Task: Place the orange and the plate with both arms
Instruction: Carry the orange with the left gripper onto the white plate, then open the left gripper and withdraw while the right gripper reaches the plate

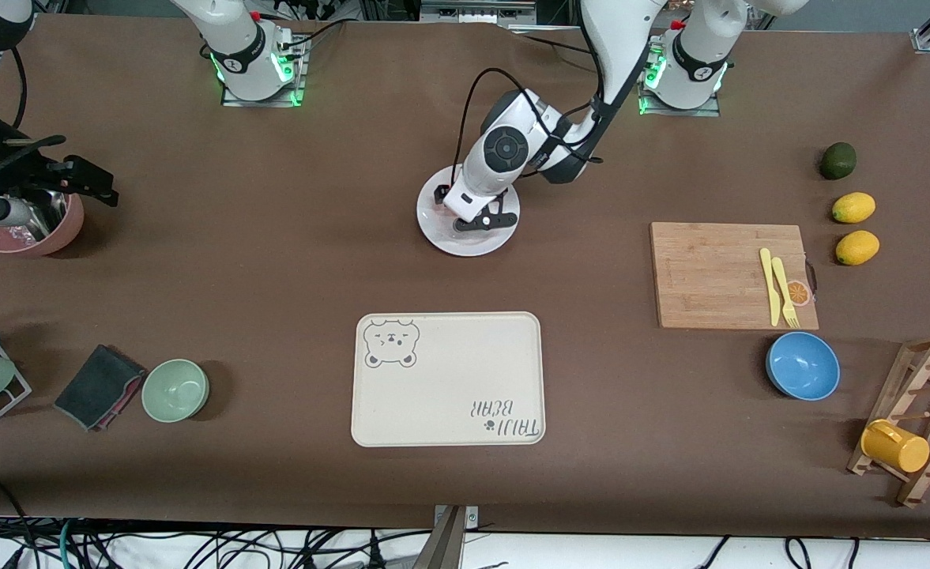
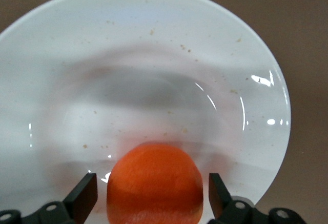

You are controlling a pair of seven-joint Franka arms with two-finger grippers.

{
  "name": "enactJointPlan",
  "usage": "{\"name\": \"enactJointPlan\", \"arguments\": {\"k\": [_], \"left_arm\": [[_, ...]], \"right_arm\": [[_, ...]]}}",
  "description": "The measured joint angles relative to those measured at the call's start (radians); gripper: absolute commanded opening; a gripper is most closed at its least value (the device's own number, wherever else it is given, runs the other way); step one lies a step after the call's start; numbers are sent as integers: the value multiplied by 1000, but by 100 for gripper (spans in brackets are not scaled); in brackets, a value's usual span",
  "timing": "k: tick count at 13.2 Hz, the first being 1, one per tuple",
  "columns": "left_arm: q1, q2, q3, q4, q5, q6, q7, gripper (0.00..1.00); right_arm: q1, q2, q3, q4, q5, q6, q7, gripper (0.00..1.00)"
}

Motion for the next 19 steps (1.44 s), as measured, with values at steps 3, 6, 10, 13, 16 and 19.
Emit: {"name": "enactJointPlan", "arguments": {"k": [3,6,10,13,16,19], "left_arm": [[49,-23,2,21,0,-39,-2,100],[201,-125,3,42,0,-199,0,100],[435,-295,6,42,32,-420,108,100],[496,-419,5,41,288,-550,162,100],[525,-557,30,41,366,-661,287,100],[542,-656,179,71,367,-759,487,100]], "right_arm": [[31,30,3,0,0,-36,0,100],[52,42,5,3,3,-73,-1,100],[58,59,4,-3,119,-162,-5,100],[55,104,-1,-45,257,-192,-102,100],[46,156,-28,-108,403,-186,-230,100],[37,194,-44,-175,526,-132,-361,100]]}}
